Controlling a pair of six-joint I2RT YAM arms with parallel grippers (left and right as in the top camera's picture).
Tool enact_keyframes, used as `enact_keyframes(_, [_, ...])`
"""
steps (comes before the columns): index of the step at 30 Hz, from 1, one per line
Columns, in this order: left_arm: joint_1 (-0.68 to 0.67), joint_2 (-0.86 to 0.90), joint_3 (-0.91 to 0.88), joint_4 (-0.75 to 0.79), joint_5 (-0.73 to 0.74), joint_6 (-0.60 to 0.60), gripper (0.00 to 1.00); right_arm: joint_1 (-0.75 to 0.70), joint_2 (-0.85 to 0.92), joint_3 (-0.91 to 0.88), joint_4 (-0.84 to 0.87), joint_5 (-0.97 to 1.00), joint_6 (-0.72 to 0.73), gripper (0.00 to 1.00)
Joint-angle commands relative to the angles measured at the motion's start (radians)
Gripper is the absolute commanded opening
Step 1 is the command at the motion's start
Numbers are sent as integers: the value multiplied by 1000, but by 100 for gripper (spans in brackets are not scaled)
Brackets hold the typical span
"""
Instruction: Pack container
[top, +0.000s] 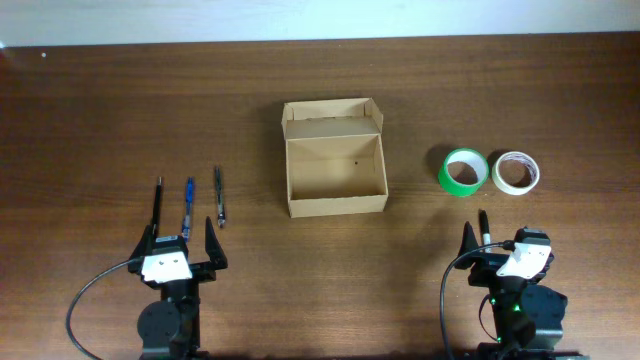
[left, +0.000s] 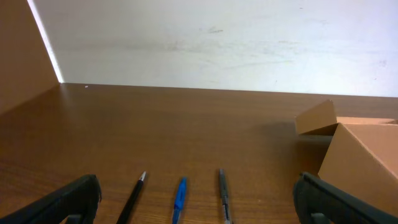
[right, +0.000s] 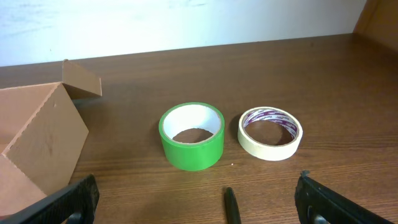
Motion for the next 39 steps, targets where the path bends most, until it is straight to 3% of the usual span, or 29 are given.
enact_keyframes(1, [-1,-10,-4,-2,-7,8,99,3,-11,-7,0,-6,-7,99])
enact_keyframes(9, [-2,-10,-4,-2,5,8,99,3,-11,-7,0,-6,-7,99])
enact_keyframes(13, [-2,-6,-3,-19,137,8,99,3,-11,-8,21,-26,-2,99])
enact_keyframes(20, [-2,73,8,-26,280,-203,99,3,-11,-7,18,-481,303,99])
enact_keyframes(24, [-2,109,37,-89,375,-275,99,3,-11,-7,38,-538,451,99])
enact_keyframes(27, [-2,136,97,-212,366,-283,99,3,-11,-7,56,-561,556,99])
enact_keyframes(34, [-1,308,364,-328,149,-177,99,3,41,104,196,-600,518,99])
enact_keyframes(39, [-1,583,605,-420,117,-81,99,3,270,399,-15,-566,328,99])
